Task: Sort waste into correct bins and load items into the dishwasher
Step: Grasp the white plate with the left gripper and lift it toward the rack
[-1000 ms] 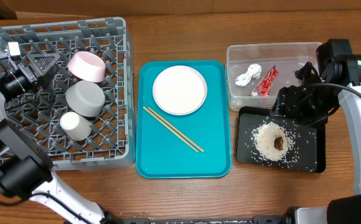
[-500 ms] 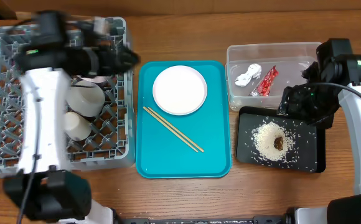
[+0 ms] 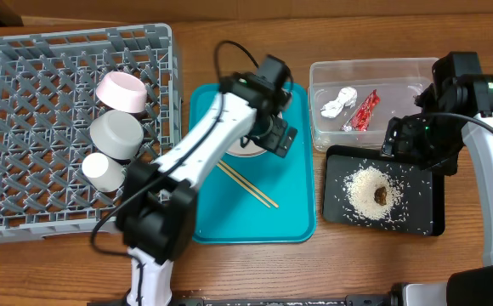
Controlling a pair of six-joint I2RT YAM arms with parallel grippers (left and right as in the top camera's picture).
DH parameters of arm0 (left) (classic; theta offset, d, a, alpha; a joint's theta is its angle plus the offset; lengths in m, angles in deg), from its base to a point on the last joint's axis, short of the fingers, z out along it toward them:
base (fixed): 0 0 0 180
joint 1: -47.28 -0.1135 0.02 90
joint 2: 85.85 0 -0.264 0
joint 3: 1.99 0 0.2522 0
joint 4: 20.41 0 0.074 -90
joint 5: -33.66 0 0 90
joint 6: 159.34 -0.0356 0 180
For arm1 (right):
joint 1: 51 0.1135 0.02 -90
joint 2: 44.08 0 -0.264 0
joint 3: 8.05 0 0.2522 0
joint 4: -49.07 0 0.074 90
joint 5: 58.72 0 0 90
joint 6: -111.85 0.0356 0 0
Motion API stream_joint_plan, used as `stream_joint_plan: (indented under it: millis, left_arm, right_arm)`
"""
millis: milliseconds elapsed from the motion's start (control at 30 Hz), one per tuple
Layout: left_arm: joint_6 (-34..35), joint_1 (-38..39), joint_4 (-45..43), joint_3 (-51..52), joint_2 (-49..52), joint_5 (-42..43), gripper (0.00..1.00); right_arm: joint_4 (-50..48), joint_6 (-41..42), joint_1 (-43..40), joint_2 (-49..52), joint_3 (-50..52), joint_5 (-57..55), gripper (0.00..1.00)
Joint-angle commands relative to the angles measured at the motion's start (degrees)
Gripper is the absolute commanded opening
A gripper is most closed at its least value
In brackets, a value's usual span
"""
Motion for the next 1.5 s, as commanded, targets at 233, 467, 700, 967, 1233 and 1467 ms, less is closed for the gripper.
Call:
stream_joint_plan:
  millis: [233, 467, 700, 967, 1233, 1467]
  left_arm:
    - [2.05, 1.25, -1.75, 0.22, 7.1, -8.0, 0.22]
    - [2.05, 1.42, -1.09, -1.09, 6.1, -7.56, 0.04]
    - [2.03, -0.28, 3.63, -11.54, 0.09, -6.93, 0.04]
    - [1.84, -10.43, 4.76, -19.5, -11.1, 7.85, 0.04]
    - [-0.9, -29.7, 3.98, -19.41, -12.72, 37.38, 0.04]
    - [-4.96, -41.79, 2.29, -19.12, -7.26, 59.8, 0.04]
  right_arm:
    - [0.2, 0.42, -0.13, -1.11, -1.25, -0.55, 0.84]
    - [0.44, 0.42, -0.13, -1.11, -1.25, -0.55, 0.84]
    - [0.61, 0.44, -0.13, -1.11, -1.25, -0.52, 0.84]
    - [0.9, 0.42, -0.11, -1.11, -1.25, -0.52, 0.84]
    - [0.87, 0.42, -0.13, -1.11, -1.25, -0.55, 0.84]
    - [0.9, 0.42, -0.11, -1.11, -1.25, -0.55, 0.84]
